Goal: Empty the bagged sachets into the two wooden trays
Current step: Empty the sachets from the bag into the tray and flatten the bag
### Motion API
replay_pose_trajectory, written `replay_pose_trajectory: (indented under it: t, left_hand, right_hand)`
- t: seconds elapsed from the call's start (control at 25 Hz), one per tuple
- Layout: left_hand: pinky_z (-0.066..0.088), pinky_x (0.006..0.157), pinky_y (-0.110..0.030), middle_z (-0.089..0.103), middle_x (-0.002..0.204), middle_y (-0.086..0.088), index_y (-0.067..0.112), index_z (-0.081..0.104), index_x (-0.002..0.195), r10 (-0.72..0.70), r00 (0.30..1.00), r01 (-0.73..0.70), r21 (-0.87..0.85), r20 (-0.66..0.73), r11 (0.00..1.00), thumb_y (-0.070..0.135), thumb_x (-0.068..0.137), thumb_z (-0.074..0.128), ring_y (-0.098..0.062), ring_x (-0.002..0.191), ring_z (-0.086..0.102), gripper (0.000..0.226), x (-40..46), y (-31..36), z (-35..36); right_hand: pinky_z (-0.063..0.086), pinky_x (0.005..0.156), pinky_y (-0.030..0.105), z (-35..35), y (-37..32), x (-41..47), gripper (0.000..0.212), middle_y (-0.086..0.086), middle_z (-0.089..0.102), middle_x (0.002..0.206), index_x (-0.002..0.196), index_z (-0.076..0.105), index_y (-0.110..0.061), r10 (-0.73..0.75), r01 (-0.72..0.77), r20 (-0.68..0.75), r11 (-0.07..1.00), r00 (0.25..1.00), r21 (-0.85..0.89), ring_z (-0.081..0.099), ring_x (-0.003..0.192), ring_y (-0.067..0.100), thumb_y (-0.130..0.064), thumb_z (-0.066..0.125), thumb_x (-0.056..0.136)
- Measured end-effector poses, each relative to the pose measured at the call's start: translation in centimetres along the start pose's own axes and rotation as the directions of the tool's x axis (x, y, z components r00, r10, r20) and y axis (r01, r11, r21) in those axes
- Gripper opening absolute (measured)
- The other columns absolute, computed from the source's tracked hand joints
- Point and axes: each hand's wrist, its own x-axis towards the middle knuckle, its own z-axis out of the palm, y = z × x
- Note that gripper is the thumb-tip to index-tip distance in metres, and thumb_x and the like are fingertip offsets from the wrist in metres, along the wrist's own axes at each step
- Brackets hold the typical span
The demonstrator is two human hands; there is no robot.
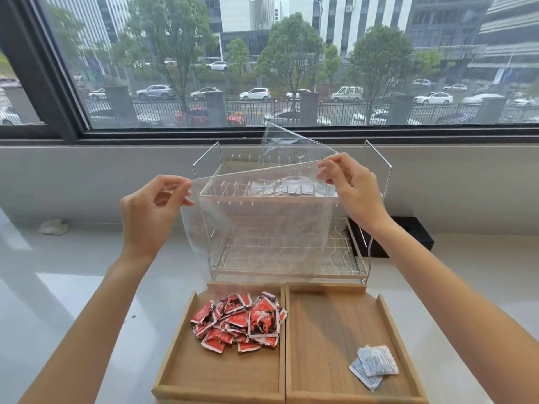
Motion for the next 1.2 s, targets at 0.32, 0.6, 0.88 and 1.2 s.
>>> replay_pose_trajectory:
  t: [0.32,0.6,0.88,1.2]
  left_hand:
    - [0.041,0.080,0.000,0.050,0.093,0.056,0.009,0.071,0.090,0.151,0.985,-0.150,-0.018,0.084,0.988,0.027,0.082,0.060,0.025,0.087,0.054,0.022,-5.5,-0.9,1.5]
    - [0.042,0.090,-0.006,0.049,0.105,0.053,0.005,0.070,0.093,0.266,0.962,-0.265,-0.022,0.058,0.964,0.022,0.086,0.059,0.020,0.101,0.053,0.022,-6.1,-0.5,2.4]
    - [0.045,0.090,-0.010,0.051,0.103,0.051,0.004,0.069,0.095,0.301,0.953,-0.301,-0.022,-0.030,0.953,0.023,0.087,0.059,0.017,0.100,0.056,0.022,-4.5,0.1,2.2]
    - [0.045,0.090,-0.010,0.053,0.099,0.049,0.008,0.069,0.096,0.266,0.964,-0.266,-0.040,-0.010,0.963,0.026,0.087,0.058,0.018,0.098,0.055,0.023,-3.6,-0.2,3.2]
  right_hand:
    - [0.044,0.077,0.005,-3.4,2.3,-6.7,0.031,0.003,0.063,0.091,0.092,0.064,0.000,-0.299,0.276,-0.061,0.929,0.952,-0.245,0.060,0.087,0.013,-0.023,0.043,0.094]
    - [0.046,0.093,0.021,-4.3,2.5,-6.7,0.033,0.020,0.067,0.094,0.091,0.062,0.005,-0.396,0.358,-0.073,0.882,0.915,-0.306,0.062,0.100,0.027,-0.017,0.038,0.096]
    - [0.046,0.094,0.022,-4.7,1.8,-5.7,0.031,0.022,0.066,0.093,0.090,0.061,0.008,-0.500,0.429,-0.141,0.832,0.855,-0.352,0.062,0.100,0.029,-0.014,0.039,0.096]
    - [0.040,0.088,0.006,-4.3,2.5,-4.6,0.028,0.020,0.068,0.093,0.090,0.061,0.005,-0.434,0.353,-0.157,0.858,0.887,-0.373,0.060,0.096,0.016,-0.014,0.042,0.094]
